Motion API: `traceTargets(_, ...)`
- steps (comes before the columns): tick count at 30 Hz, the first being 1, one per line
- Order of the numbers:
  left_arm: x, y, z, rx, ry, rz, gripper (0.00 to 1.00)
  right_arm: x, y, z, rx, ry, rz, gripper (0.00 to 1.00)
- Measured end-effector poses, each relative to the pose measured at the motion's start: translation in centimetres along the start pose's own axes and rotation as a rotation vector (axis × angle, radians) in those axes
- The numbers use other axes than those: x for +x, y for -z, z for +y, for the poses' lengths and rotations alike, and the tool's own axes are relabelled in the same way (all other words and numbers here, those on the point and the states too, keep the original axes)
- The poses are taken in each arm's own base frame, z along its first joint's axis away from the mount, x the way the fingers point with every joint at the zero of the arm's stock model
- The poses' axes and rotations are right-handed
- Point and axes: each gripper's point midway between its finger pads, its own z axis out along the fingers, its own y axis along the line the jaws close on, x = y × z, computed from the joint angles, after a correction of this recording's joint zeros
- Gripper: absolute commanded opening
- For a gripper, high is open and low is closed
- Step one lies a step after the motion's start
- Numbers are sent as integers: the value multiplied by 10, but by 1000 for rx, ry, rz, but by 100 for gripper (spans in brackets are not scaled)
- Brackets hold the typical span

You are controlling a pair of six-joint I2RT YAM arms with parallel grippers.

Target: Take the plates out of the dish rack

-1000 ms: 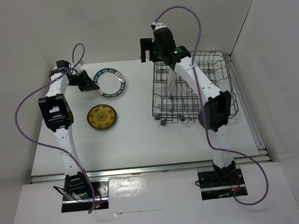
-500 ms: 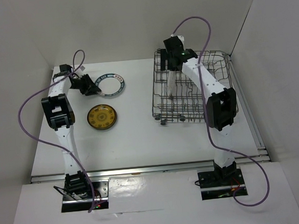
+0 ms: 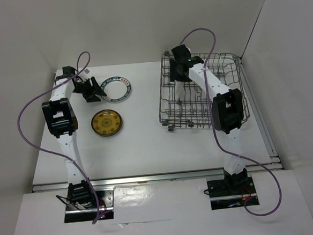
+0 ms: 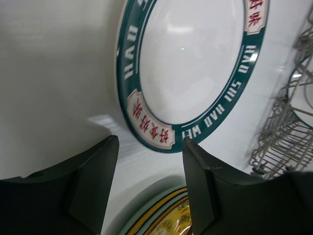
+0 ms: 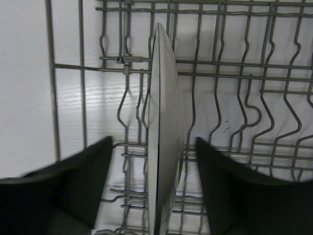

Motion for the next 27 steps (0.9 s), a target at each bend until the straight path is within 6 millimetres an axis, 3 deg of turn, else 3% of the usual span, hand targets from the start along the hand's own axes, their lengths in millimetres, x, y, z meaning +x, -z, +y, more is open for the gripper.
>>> traceTargets(2,5,6,3,-34,-15,5,69,9,-11,0,5,4,26,44)
traceTargets(3,8,8,4,-49,-17,10,69,12,-13,0,6,11,33,44)
traceTargets(4,11,12,5,-66,-23,10,69,13,-15,-1,14,11,34,30)
traceTargets(9,25,41,-3,-132,-64,10,69,10,-12,-16,78,38,33,0)
traceTargets(15,20,88,-28,-197,-153,-77,71,-17,5,-20,129,94,-57,0)
traceTargets(21,2,125,-60,-230,-285,-189,75,-59,59,-20,146,106,-199,0)
traceTargets(24,7,127,-90,-129,-372,-187,84,-83,97,5,-37,80,-296,0)
traceTargets(27,24,123,-136,27,-473,-152,87,-90,138,50,-382,74,-360,0)
